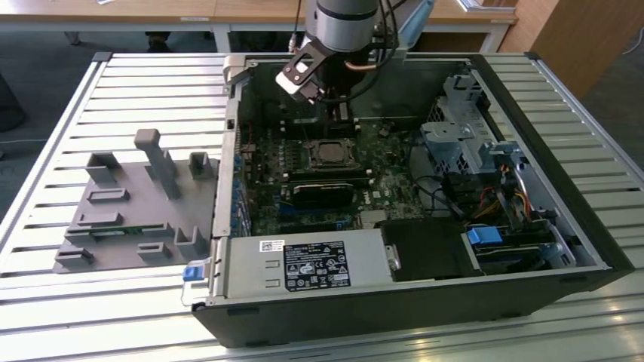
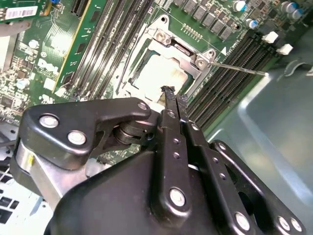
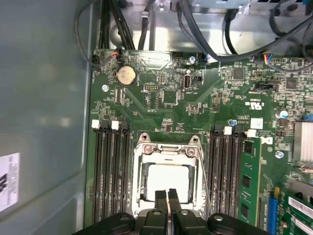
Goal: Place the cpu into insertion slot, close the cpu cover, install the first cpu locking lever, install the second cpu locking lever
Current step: 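Install the first cpu locking lever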
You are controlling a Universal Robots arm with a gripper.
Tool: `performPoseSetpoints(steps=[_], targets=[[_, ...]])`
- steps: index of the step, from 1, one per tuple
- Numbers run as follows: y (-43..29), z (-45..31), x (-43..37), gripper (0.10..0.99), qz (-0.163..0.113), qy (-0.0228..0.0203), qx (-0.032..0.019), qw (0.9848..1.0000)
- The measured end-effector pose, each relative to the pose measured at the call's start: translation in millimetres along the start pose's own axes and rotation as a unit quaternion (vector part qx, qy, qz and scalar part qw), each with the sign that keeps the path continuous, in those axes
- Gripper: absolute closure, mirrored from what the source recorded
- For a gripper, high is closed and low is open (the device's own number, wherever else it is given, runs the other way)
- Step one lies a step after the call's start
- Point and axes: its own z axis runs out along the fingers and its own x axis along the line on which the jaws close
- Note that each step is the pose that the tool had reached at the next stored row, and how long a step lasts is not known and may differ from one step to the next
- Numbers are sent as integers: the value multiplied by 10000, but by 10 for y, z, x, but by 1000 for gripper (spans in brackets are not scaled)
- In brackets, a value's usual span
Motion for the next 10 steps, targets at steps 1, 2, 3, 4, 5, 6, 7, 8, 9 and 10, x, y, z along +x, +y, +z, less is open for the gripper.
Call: performPoseSetpoints(steps=[1, 2, 3, 4, 5, 6, 7, 8, 9, 10], targets=[[0, -24, 1, 933, 0, 0, 0, 10000], [0, -55, 2, 933, 0, 0, 0, 10000], [1, -80, 3, 933, 0, 0, 0, 10000], [1, -104, 3, 933, 0, -1, 1, 10000], [1, -125, 4, 933, 0, 0, 0, 10000], [1, -144, 5, 933, 0, 0, 0, 10000], [1, -158, 5, 933, -1, 2, 1, 10000], [2, -161, 6, 933, -10, 3, 0, 10000], [2, -160, 6, 933, -31, 2, 1, 10000], [1, -161, 5, 933, -73, -2, 3, 10000]])
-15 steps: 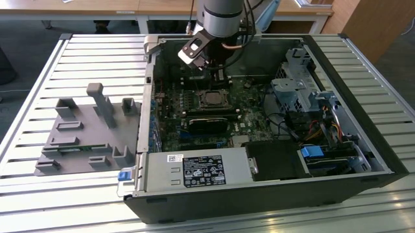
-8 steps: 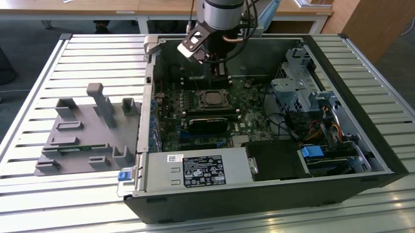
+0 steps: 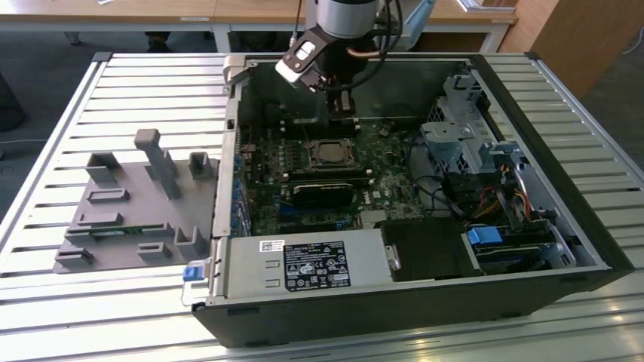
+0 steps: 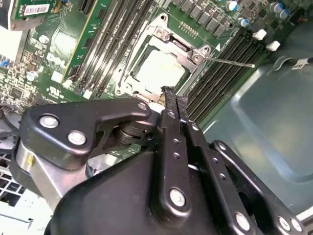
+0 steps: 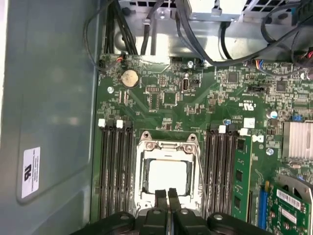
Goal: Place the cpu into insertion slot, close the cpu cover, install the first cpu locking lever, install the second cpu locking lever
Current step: 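Install the first cpu locking lever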
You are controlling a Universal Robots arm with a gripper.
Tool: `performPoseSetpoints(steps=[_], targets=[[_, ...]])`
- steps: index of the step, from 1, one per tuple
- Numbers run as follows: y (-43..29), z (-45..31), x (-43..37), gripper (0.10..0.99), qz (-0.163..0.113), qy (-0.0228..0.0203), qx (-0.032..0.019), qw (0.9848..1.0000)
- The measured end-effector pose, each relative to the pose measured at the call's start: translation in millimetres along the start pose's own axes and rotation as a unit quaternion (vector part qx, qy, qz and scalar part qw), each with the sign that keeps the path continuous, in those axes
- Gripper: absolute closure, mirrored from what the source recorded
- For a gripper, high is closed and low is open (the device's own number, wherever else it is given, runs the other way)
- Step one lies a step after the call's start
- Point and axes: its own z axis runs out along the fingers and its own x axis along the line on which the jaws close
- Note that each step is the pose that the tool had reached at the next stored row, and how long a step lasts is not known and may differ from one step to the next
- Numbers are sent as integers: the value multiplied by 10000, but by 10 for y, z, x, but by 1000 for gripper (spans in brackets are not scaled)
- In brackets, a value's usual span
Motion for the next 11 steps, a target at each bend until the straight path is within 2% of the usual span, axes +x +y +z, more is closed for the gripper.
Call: performPoseSetpoints(steps=[4, 5, 11], targets=[[0, -1, 0, 933, -306, -7, 11, 9995], [0, -1, 0, 933, -472, -11, 18, 9989], [0, 0, 0, 933, -917, -28, 34, 9958]])
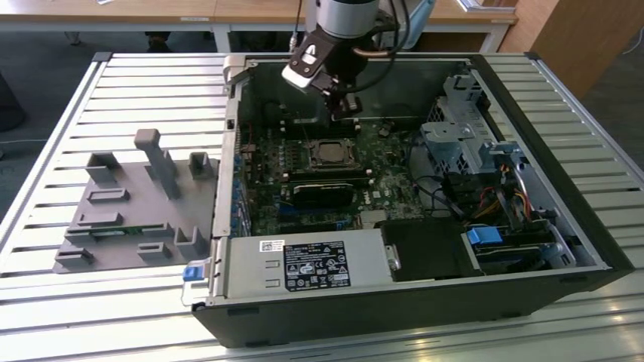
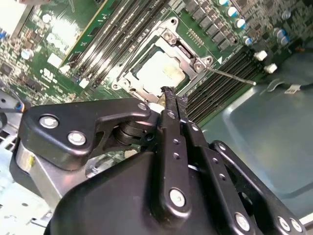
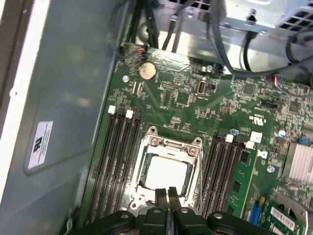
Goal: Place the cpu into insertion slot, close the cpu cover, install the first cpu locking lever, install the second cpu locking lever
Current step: 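Install the first cpu locking lever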
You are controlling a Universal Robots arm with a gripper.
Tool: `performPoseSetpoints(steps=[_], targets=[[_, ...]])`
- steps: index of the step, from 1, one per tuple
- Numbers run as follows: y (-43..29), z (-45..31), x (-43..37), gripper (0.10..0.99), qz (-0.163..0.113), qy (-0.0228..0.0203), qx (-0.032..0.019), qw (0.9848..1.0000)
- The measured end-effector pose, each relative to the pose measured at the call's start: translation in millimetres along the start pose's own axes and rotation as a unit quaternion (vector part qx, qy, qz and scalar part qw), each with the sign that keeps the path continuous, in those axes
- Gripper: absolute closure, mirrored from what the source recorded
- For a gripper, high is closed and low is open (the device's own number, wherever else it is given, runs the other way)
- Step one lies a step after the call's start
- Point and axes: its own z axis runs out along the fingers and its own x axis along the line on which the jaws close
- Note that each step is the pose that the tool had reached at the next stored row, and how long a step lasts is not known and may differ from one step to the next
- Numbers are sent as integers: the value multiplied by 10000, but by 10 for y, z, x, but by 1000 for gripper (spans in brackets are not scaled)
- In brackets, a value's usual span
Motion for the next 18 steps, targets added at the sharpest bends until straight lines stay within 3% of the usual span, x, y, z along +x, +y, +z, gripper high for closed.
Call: performPoseSetpoints(steps=[12, 18], targets=[[1, 14, 4, 933, -394, -12, 17, 9992], [1, 20, 4, 933, -929, -10, 31, 9957]])
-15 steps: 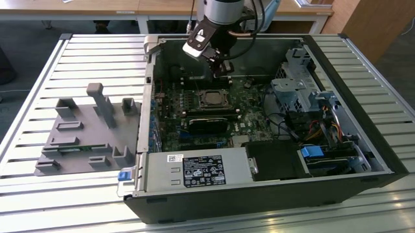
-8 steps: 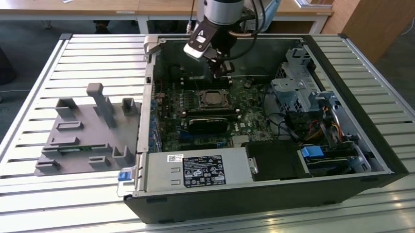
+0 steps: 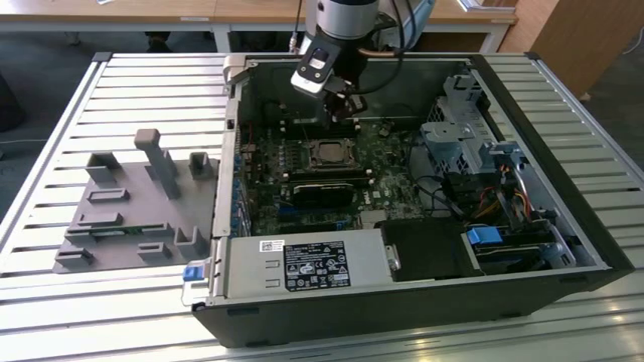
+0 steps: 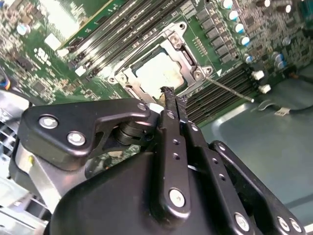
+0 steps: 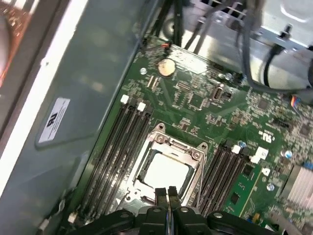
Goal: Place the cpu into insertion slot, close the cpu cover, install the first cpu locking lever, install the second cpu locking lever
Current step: 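Install the first cpu locking lever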
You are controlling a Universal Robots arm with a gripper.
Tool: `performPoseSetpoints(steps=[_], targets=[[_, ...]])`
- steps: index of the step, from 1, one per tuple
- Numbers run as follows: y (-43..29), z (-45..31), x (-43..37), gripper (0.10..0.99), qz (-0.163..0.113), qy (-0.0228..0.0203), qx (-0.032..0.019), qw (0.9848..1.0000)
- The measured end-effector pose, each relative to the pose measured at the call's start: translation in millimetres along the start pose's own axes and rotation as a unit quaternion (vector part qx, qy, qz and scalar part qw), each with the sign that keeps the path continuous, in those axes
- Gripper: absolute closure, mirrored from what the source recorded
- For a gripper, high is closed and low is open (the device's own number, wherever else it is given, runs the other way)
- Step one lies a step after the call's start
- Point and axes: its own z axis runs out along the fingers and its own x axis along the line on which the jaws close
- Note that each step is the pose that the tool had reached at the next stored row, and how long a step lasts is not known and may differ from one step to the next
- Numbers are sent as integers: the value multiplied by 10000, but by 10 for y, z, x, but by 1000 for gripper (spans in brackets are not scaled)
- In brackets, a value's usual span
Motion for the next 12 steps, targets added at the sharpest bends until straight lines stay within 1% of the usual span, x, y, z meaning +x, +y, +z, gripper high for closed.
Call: performPoseSetpoints(steps=[3, 6, 9, 12], targets=[[0, 1, 0, 933, -258, 2, 6, 9997], [0, 2, 0, 933, -487, 3, 12, 9988], [0, 2, 0, 933, -712, 5, 17, 9975], [0, 2, 0, 933, -945, 6, 23, 9955]])
